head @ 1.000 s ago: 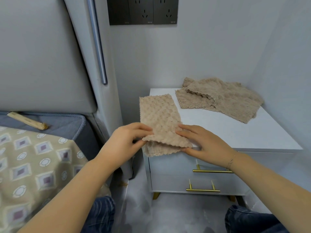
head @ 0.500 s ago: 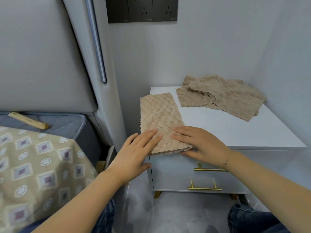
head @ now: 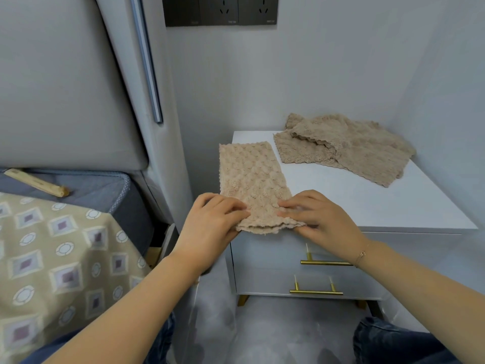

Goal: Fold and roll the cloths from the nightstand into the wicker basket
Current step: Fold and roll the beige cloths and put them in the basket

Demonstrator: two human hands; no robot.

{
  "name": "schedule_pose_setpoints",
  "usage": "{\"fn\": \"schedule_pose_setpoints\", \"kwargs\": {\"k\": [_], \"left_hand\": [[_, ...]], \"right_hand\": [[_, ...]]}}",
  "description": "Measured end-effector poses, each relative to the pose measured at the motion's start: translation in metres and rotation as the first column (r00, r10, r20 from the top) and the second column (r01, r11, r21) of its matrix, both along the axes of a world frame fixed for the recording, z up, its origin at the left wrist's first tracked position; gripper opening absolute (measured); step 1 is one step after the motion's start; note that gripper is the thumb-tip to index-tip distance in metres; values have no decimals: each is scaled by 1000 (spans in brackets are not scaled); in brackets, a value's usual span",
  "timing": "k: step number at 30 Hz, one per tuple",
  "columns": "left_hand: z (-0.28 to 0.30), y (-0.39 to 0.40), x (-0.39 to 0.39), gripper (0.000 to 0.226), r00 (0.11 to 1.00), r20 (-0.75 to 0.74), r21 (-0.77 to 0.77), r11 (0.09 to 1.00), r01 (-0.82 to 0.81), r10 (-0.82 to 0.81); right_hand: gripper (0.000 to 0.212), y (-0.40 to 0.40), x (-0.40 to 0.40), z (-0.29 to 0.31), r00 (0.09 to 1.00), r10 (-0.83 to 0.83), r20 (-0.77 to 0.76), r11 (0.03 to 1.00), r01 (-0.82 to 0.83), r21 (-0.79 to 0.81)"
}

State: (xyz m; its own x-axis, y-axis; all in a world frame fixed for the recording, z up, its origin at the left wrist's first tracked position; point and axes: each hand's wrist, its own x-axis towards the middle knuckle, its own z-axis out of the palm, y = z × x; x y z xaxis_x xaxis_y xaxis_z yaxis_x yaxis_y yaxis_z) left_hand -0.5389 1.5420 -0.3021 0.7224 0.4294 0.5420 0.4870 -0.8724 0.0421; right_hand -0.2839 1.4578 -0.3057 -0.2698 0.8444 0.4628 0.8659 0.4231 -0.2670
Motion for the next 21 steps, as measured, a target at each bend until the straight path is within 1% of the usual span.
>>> {"fn": "schedule_pose_setpoints", "kwargs": {"k": [2, 4, 6, 8, 10, 12, 15, 17, 19, 21], "left_hand": [[5, -2, 1, 21, 1000, 17, -67, 998, 13, -12], [11, -2, 1, 13, 998, 58, -265, 964, -20, 37], [13, -2, -1, 14, 984, 125, -470, 881, -54, 128], [15, 0, 2, 20, 962, 181, -594, 802, -61, 207], [18, 1, 4, 22, 936, 227, -690, 723, -41, 269], [21, 3, 8, 23, 917, 240, -741, 671, -38, 317], [21, 9, 9, 30, 894, 227, -815, 578, -44, 387], [18, 13, 8, 33, 872, 218, -852, 521, -49, 439], [16, 16, 8, 39, 851, 204, -871, 486, -68, 484], [16, 17, 10, 37, 834, 191, -875, 474, -94, 518]], "right_hand": [[26, 2, -2, 8, 991, -27, -135, 991, 8, -134], [22, 4, -4, 16, 966, -76, -247, 972, 17, -235], [19, 6, -7, 23, 936, -128, -328, 954, 26, -299], [19, 10, -5, 25, 895, -175, -410, 934, 18, -358], [35, 18, -5, 27, 863, -228, -451, 904, 15, -428], [49, 25, -4, 28, 822, -285, -492, 878, 17, -479], [53, 33, -6, 27, 736, -368, -568, 858, 34, -512], [57, 38, -7, 24, 710, -399, -579, 856, 62, -514], [51, 43, -10, 21, 696, -422, -580, 860, 106, -499], [35, 46, -12, 21, 689, -452, -567, 857, 158, -490]]}}
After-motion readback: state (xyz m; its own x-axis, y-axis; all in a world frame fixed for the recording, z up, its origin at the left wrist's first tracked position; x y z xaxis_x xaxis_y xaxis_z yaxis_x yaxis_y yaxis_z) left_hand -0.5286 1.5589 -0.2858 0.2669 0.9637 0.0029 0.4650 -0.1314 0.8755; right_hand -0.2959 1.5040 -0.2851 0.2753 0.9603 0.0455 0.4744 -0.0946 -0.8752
